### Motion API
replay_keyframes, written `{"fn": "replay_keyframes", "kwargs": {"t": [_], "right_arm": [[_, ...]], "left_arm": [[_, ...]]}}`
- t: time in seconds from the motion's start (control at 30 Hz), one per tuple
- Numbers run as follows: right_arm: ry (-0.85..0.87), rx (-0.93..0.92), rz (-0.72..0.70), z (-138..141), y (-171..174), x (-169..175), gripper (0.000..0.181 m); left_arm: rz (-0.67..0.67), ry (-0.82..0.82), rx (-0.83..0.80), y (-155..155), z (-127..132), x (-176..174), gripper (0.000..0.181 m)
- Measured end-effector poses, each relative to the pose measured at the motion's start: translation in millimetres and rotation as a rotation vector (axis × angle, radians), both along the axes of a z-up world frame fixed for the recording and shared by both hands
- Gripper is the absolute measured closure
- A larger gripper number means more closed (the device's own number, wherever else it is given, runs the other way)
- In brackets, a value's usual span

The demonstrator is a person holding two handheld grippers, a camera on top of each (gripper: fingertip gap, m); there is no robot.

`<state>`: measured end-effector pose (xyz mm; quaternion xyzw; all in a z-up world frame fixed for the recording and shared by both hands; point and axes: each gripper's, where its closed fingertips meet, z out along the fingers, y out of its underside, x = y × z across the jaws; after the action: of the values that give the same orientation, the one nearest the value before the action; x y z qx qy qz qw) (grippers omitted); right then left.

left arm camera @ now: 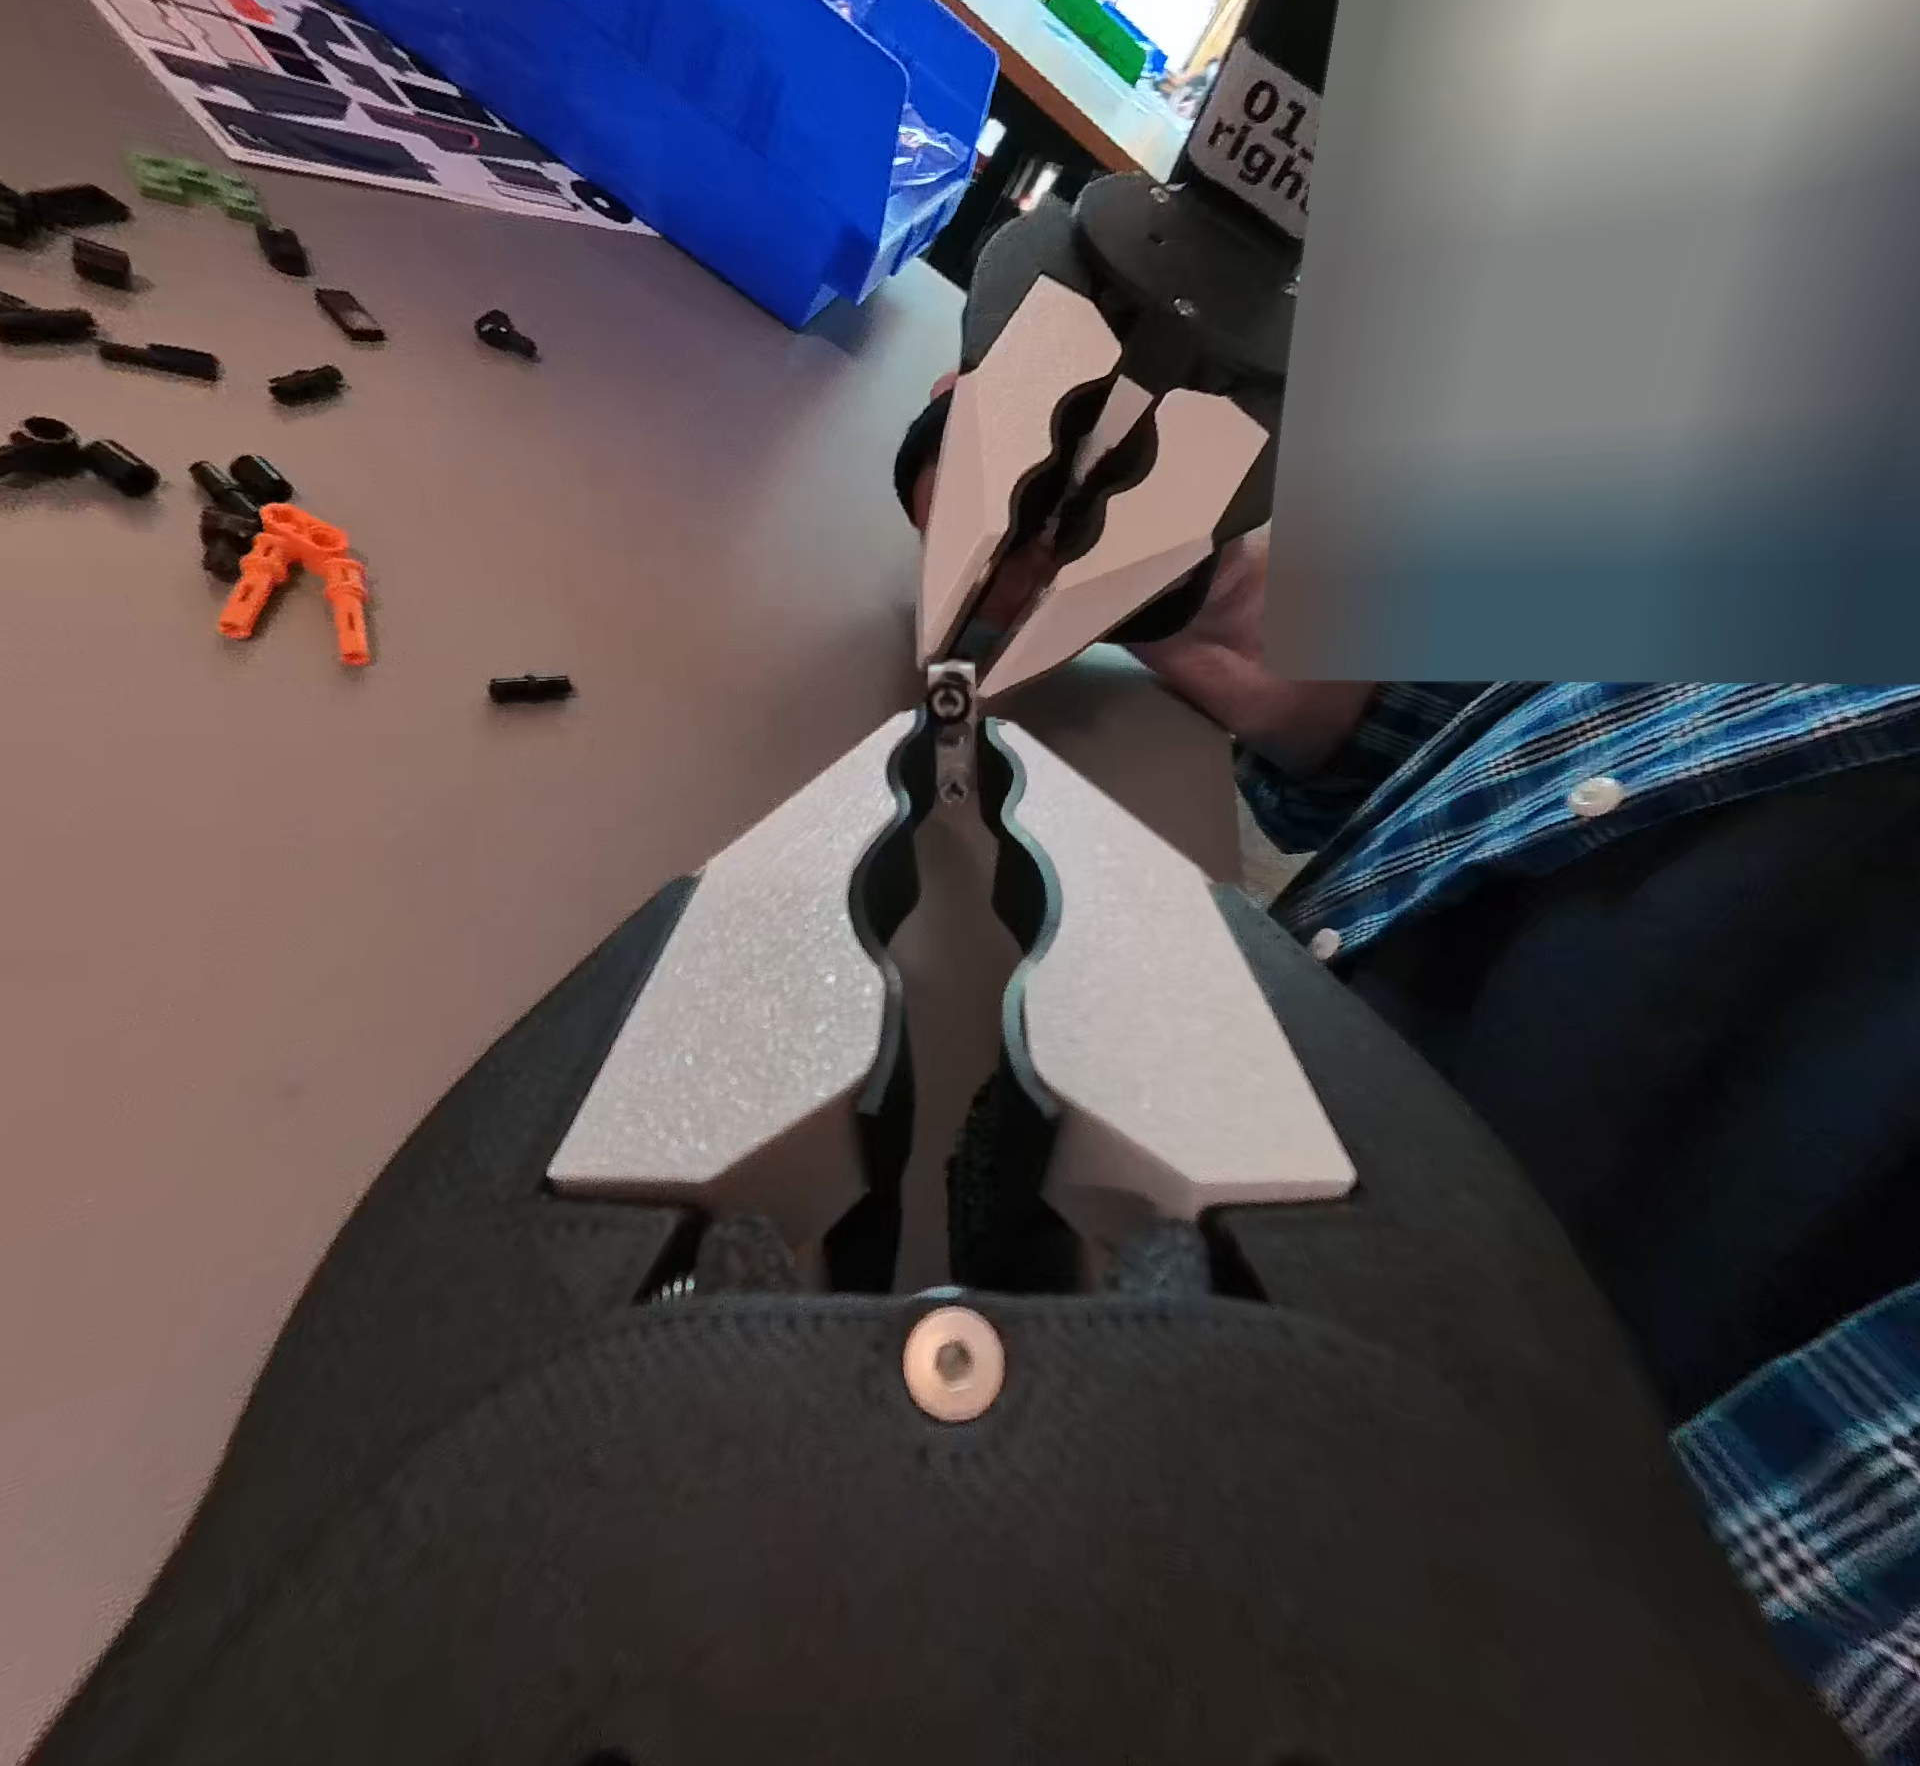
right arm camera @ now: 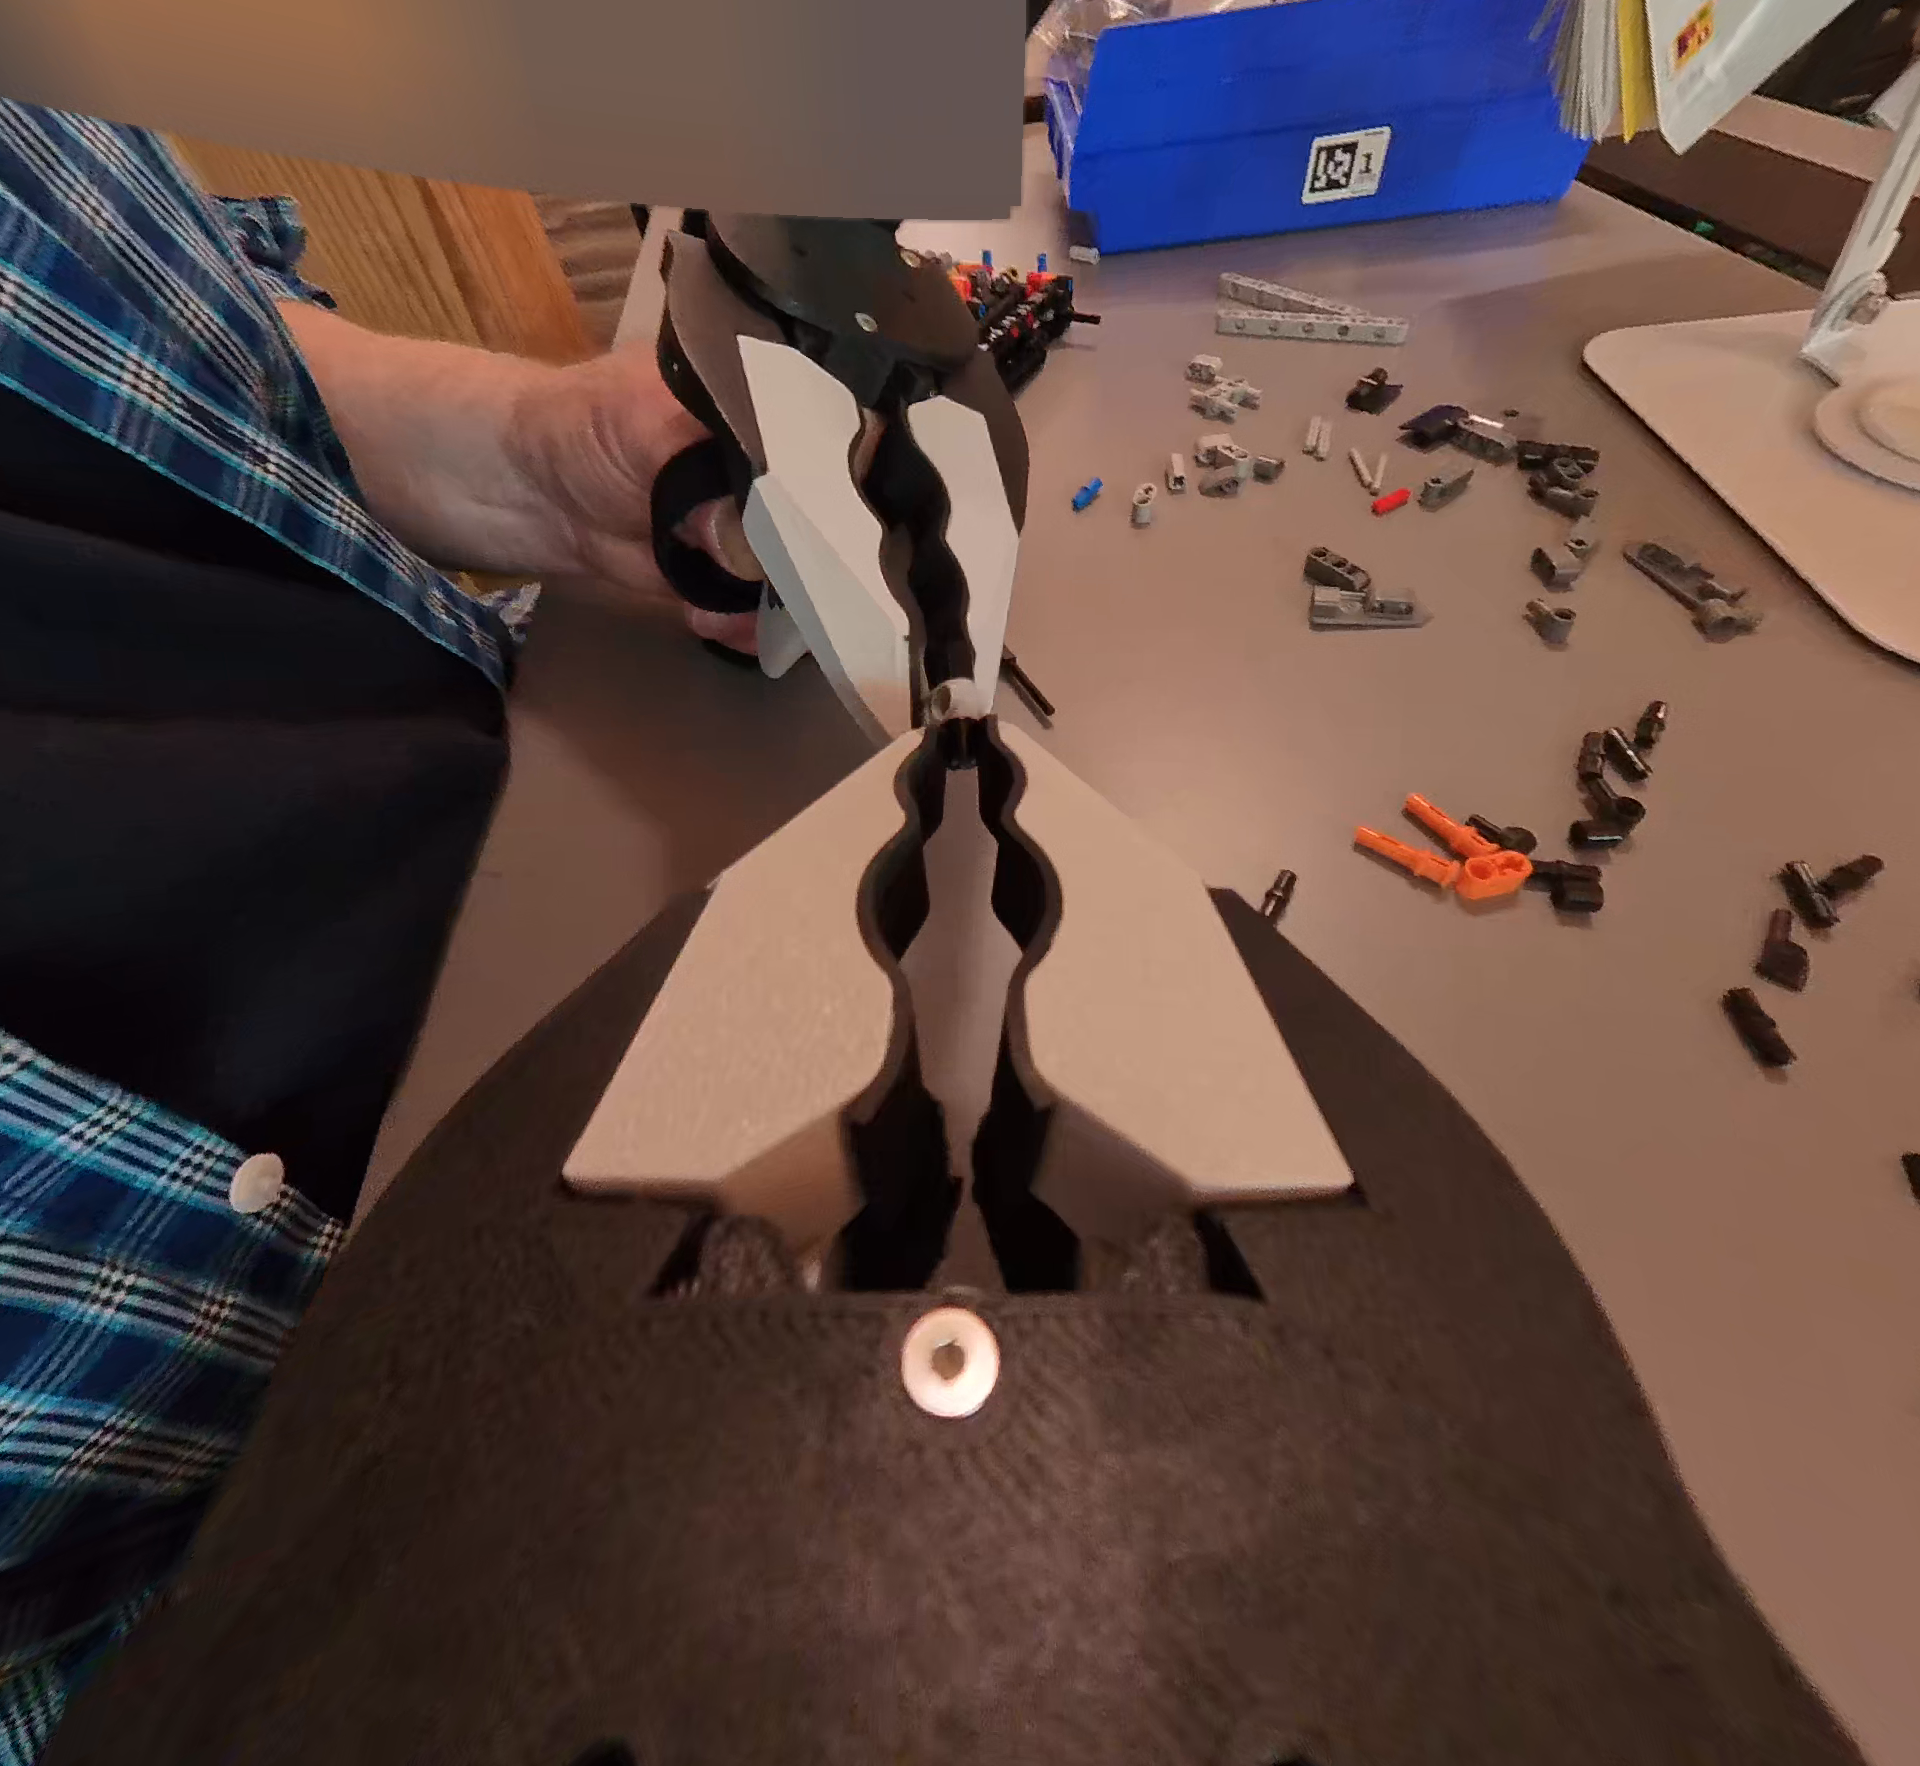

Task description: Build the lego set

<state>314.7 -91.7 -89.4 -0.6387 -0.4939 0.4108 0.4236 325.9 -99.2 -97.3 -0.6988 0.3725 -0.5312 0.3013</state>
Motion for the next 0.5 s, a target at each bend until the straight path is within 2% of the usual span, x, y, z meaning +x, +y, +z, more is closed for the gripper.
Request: {"fn": "replay_keyframes", "kwargs": {"t": [0.17, 0.3, 0.37, 0.43, 0.5], "right_arm": [[0.029, -0.063, -0.029, 1, 6, 0, 0.177], [0.041, -0.09, -0.084, 9, 11, 7, 0.159], [0.003, -0.109, -0.104, 6, 10, 6, 0.156], [-0.006, -0.109, -0.112, 6, 8, 4, 0.156], [-0.023, -0.092, -0.118, 6, 5, 2, 0.16]], "left_arm": [[0.045, 0.052, 0.081, 7, 1, -1, 0.174], [0.16, 0.208, 0.32, 19, -8, -10, 0.174], [0.182, 0.229, 0.384, 19, -5, -10, 0.174], [0.163, 0.311, 0.468, 18, -9, -9, 0.174], [0.101, 0.361, 0.483, 11, -13, -6, 0.174]]}}
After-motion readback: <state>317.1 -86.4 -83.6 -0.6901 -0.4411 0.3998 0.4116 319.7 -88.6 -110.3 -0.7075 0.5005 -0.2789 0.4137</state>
